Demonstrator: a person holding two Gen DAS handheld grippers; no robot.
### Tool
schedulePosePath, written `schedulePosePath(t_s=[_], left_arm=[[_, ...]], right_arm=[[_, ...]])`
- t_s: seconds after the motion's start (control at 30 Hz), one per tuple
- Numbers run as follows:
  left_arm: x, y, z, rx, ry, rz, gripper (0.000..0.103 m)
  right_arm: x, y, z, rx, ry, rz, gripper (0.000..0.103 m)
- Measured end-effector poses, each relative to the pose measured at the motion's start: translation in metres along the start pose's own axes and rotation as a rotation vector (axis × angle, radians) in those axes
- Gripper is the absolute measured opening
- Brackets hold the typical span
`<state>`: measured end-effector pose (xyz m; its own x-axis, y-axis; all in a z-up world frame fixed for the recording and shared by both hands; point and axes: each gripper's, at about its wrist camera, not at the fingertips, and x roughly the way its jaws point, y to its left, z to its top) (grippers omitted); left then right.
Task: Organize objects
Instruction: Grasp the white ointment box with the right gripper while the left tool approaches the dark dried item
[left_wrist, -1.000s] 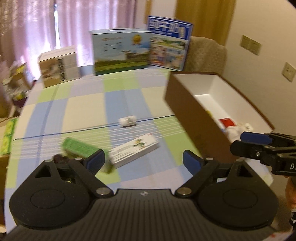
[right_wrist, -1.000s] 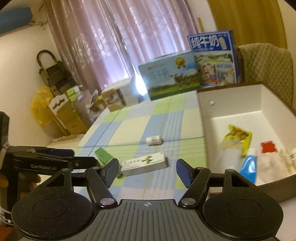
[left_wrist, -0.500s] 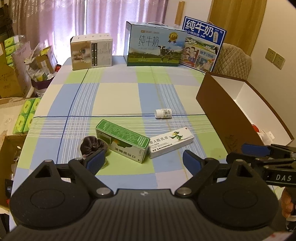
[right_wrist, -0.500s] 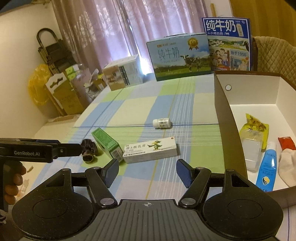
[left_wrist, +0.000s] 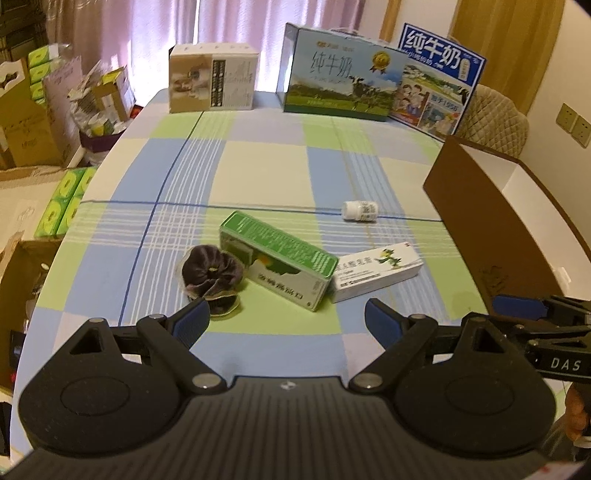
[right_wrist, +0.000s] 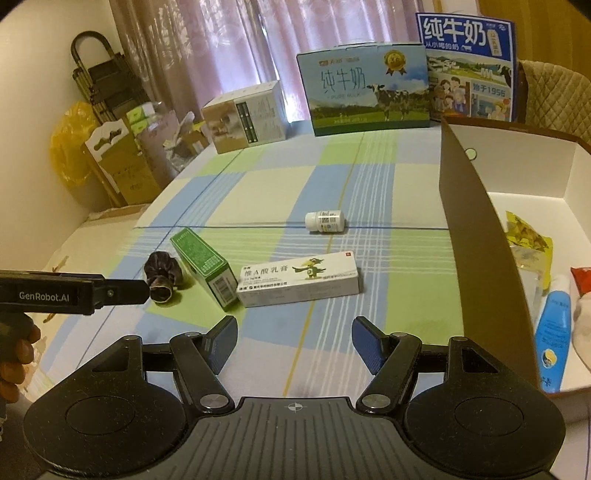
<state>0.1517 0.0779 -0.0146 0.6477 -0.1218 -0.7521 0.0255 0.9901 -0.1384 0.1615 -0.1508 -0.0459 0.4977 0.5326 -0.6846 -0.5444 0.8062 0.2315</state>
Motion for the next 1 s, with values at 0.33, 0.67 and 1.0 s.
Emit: schedulePosePath(t_s=[0.33, 0.67, 1.0], left_arm=[[0.020, 0.021, -0.003, -0.044, 0.025, 0.065, 0.088], [0.037, 0.039, 0.000, -0.069, 0.042, 0.149, 0.088], [0.044, 0.042, -0.002, -0.077, 0.063, 0.146, 0.088]], right_arm=[[0.056, -0.002, 0.028, -0.044, -0.001, -0.071, 0.039], [0.117, -0.018, 0.061, 0.000, 0.013, -0.058, 0.022], [0.122, -0.027, 0.046, -0.018, 0.080, -0.016, 0.022]])
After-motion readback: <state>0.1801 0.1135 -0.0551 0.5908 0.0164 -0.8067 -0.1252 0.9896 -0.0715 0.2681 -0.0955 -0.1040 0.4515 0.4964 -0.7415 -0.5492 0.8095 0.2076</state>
